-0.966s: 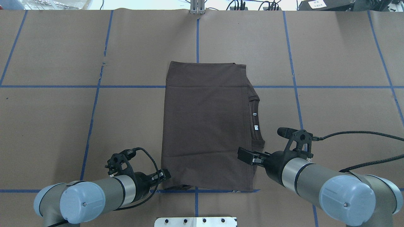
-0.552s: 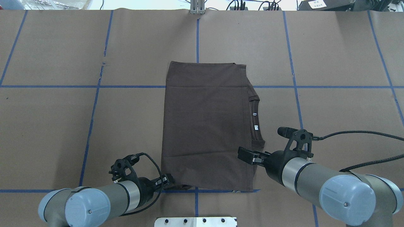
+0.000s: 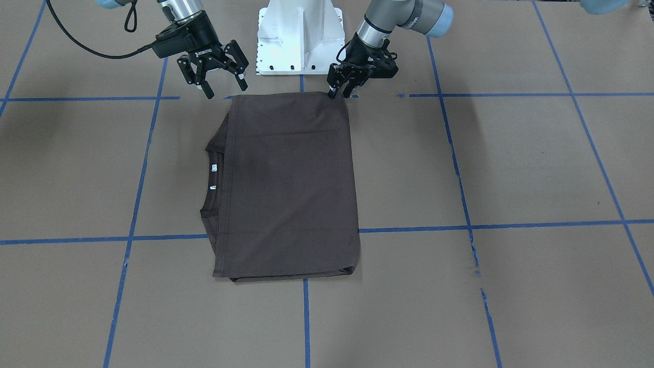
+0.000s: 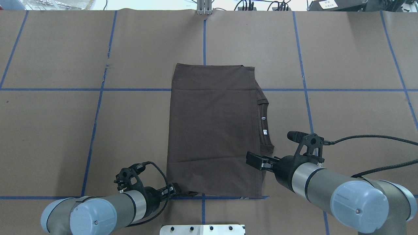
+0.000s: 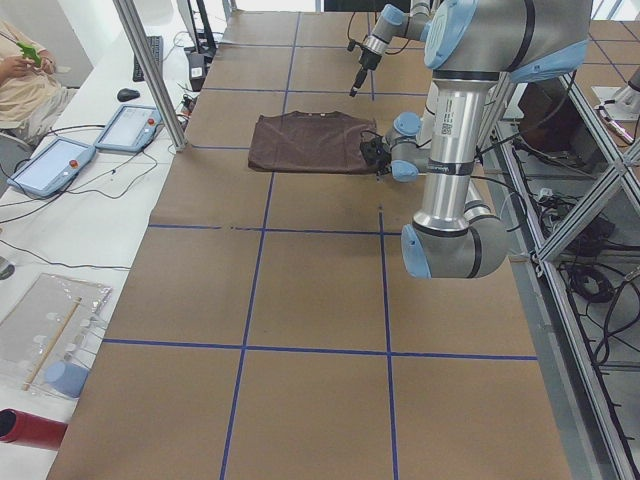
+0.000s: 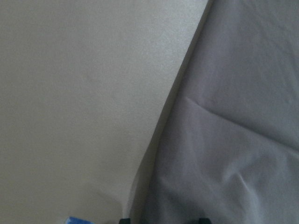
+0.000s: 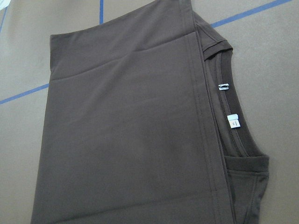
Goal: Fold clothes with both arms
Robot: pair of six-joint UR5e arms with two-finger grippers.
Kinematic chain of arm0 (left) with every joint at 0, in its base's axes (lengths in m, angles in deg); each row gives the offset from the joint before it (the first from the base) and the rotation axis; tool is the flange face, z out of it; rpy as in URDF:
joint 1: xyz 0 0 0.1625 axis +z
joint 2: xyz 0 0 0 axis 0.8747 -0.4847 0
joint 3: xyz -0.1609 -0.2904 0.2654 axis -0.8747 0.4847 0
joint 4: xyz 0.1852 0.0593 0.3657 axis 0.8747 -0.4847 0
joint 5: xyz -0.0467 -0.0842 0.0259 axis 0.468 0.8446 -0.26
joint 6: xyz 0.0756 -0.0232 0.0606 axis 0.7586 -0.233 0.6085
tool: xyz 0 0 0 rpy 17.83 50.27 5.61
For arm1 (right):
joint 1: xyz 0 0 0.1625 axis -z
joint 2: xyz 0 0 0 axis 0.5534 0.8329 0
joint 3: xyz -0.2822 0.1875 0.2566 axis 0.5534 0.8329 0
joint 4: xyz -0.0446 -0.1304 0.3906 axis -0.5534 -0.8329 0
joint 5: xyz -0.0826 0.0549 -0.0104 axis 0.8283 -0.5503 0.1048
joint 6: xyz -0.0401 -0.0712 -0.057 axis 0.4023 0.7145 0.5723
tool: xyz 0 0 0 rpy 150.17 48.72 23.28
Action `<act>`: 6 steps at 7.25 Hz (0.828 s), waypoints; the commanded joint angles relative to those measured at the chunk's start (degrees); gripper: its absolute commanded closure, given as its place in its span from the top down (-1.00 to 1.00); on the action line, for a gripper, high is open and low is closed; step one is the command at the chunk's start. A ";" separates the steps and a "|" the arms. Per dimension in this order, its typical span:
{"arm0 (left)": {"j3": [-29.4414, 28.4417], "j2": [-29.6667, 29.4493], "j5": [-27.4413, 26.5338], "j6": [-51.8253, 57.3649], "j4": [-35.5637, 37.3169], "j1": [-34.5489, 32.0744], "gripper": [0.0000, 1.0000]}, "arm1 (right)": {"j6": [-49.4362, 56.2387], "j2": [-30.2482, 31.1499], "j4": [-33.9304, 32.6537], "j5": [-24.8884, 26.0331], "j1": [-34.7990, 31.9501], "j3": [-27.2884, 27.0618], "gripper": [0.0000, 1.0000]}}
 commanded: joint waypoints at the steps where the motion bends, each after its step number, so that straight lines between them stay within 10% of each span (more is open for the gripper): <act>1: -0.12 -0.36 -0.76 -0.10 0.02 0.15 0.16 | 0.00 0.09 0.00 0.00 0.00 0.00 1.00; 5: -0.65 -0.54 -1.02 -0.01 0.02 0.15 0.14 | 0.00 0.09 -0.09 0.00 0.00 0.00 1.00; 6: -0.74 -0.89 -1.11 -0.10 0.10 0.15 -0.28 | 0.00 0.09 -0.09 0.00 0.00 0.00 1.00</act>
